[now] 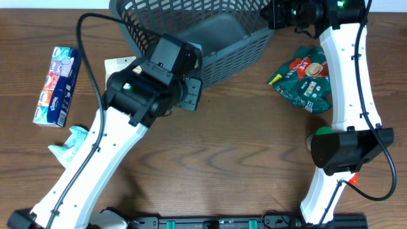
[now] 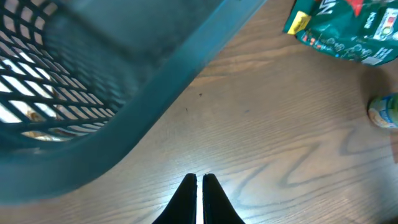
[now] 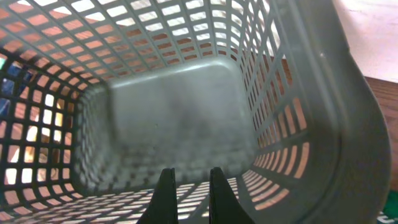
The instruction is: Pack container
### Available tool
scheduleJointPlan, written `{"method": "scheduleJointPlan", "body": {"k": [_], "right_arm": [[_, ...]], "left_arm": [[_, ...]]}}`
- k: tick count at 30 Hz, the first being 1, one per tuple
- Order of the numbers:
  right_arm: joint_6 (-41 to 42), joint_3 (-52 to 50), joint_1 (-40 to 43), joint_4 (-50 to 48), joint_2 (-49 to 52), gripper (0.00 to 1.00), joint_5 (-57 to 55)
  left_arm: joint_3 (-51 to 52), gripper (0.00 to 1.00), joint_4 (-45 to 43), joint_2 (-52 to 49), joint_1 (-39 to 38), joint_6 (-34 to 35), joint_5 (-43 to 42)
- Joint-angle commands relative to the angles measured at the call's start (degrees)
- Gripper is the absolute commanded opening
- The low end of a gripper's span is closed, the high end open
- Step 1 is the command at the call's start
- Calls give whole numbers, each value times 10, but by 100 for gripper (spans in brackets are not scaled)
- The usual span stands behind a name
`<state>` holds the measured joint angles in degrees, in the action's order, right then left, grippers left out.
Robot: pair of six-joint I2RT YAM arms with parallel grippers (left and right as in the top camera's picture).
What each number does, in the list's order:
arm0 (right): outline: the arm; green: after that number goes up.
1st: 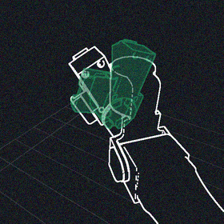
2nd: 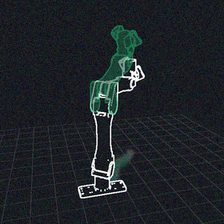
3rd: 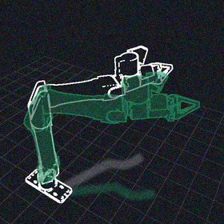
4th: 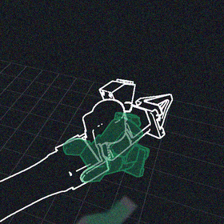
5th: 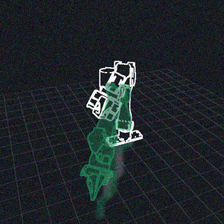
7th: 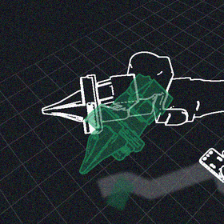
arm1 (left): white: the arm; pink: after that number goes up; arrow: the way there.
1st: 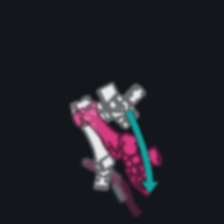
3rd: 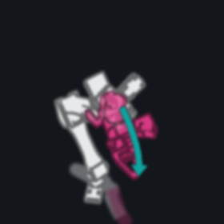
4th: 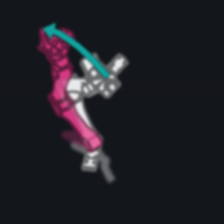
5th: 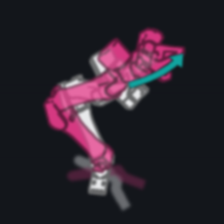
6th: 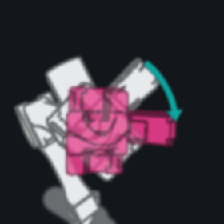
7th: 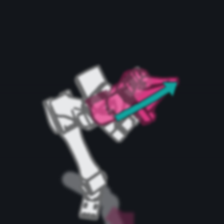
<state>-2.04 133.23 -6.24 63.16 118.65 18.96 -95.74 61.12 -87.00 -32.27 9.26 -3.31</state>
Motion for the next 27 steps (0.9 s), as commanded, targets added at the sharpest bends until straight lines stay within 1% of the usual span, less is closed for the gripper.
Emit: {"method": "scheduleJointPlan", "body": {"k": [1,12,19,27], "right_arm": [[-16,12,-2,5,5,1,-14],[-23,1,-2,20,6,1,-44],[-24,-27,-2,26,6,1,-46],[-23,-36,-2,51,6,1,-59]], "left_arm": [[-11,6,-1,-16,-1,9,-7],[-11,6,-3,-54,-1,7,-5],[-11,6,-3,-56,2,2,2],[-11,6,-3,-56,27,-6,4]]}}
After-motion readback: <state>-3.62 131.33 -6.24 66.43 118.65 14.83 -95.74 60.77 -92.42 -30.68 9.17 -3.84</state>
